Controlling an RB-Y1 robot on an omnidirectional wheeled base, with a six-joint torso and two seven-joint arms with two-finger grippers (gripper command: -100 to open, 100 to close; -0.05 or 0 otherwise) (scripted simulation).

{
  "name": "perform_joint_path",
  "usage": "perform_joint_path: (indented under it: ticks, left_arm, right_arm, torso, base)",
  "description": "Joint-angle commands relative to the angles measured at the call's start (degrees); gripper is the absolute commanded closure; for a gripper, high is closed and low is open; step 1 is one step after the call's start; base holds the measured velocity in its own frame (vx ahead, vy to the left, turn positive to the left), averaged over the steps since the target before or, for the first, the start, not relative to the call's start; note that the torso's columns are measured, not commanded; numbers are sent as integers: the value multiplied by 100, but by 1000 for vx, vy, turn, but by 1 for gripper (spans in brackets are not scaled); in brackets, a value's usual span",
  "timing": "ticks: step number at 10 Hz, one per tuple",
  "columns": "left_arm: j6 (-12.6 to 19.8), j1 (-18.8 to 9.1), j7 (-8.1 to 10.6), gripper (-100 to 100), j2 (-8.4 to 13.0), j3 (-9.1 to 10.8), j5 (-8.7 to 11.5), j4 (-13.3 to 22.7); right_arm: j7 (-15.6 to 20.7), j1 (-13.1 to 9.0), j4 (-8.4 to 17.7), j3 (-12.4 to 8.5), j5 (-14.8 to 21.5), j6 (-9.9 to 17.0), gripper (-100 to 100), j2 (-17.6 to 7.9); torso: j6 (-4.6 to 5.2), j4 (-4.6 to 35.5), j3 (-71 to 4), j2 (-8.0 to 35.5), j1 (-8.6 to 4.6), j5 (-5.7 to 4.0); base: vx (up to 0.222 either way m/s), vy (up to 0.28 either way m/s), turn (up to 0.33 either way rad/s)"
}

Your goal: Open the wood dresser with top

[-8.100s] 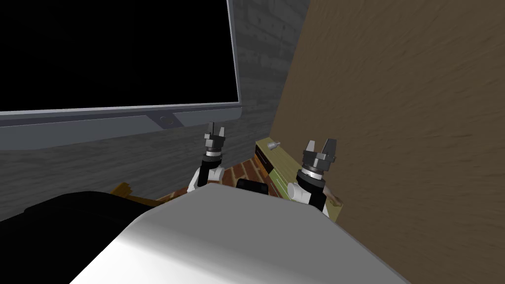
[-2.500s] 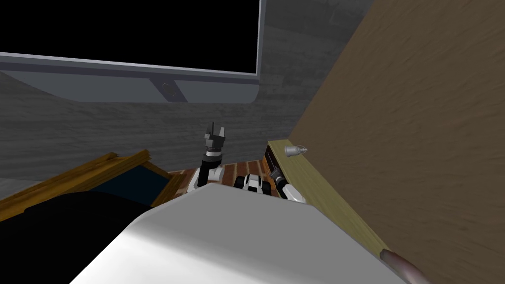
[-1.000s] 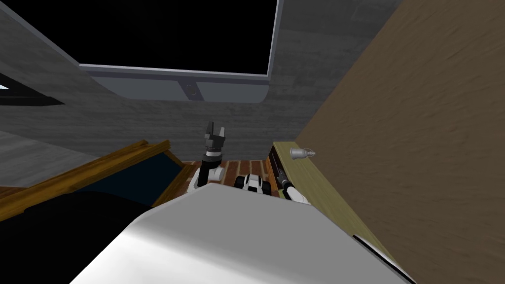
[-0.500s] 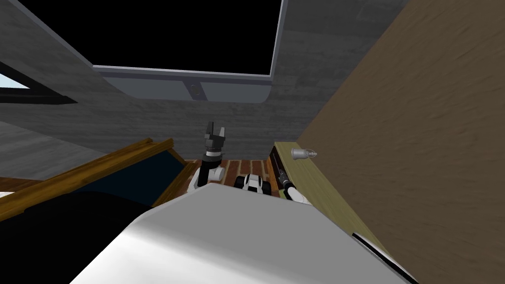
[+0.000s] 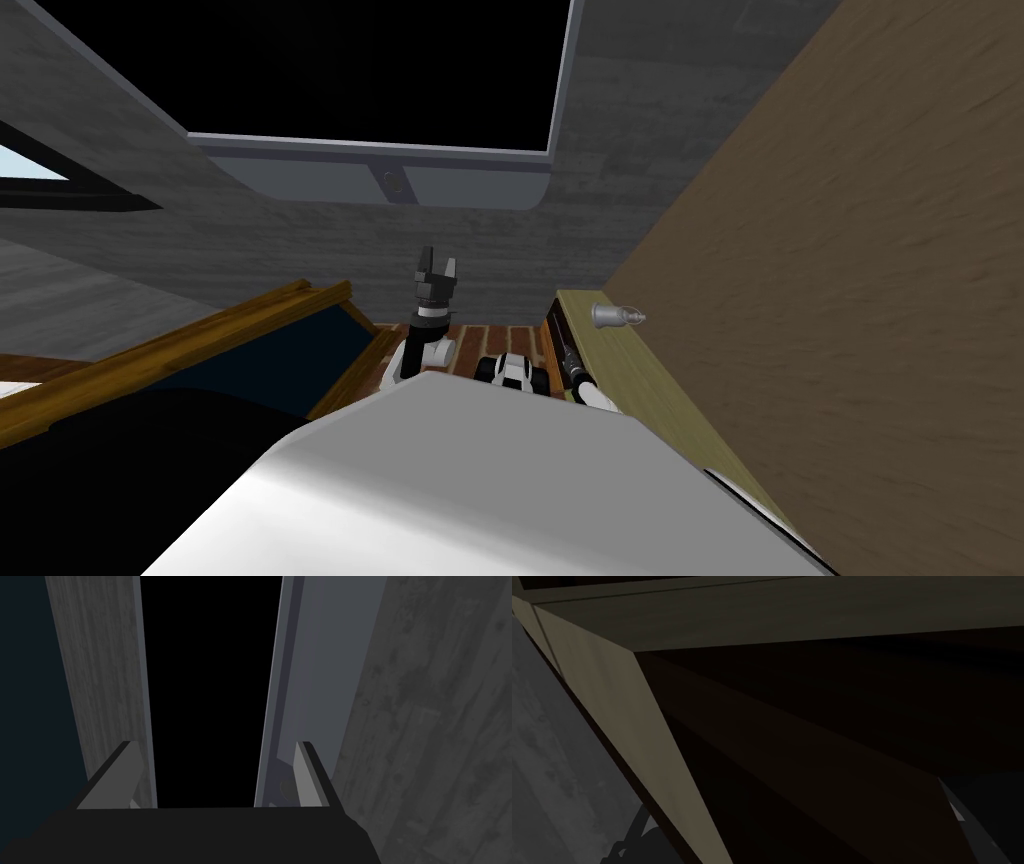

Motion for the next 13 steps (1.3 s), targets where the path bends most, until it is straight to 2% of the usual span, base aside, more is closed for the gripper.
perform_joint_path:
  ticks: [1,3,5,7,10,13]
  left_arm:
    - [0,-1,0,0,-1,-1,0,0]
    - [0,-1,0,0,-1,-1,0,0]
    - [0,-1,0,0,0,0,0,0]
    - [0,-1,0,0,-2,-2,0,0]
    - [0,-1,0,0,-1,-1,0,0]
    - [0,-1,0,0,-2,-2,0,0]
  right_arm:
    - [-16,-48,-69,-47,-57,-139,100,-161]
    - [-27,-69,-103,-68,-81,-203,100,-231]
    - [100,-72,-138,-97,-147,-155,100,-163]
    - [116,-44,-112,-83,-149,-140,100,-138]
    - [87,-63,-77,-68,-119,-135,100,-118]
    - [105,-47,-60,-62,-140,-148,100,-115]
  torso:
    - [7,10,18,32,14,15]
    - [26,-17,2,22,-11,2]
    - [20,-9,-4,13,1,8]
    - [-2,-16,-5,-7,42,0]
    - [0,-5,-12,-18,-44,-8]
    - [-9,-19,-9,-25,7,-14]
  base:
    - [-51,44,-3]
    - [-41,17,-5]
    - [-8,58,7]
    - [-21,198,-3]
    - [-18,147,-1]
    - [-24,206,-5]
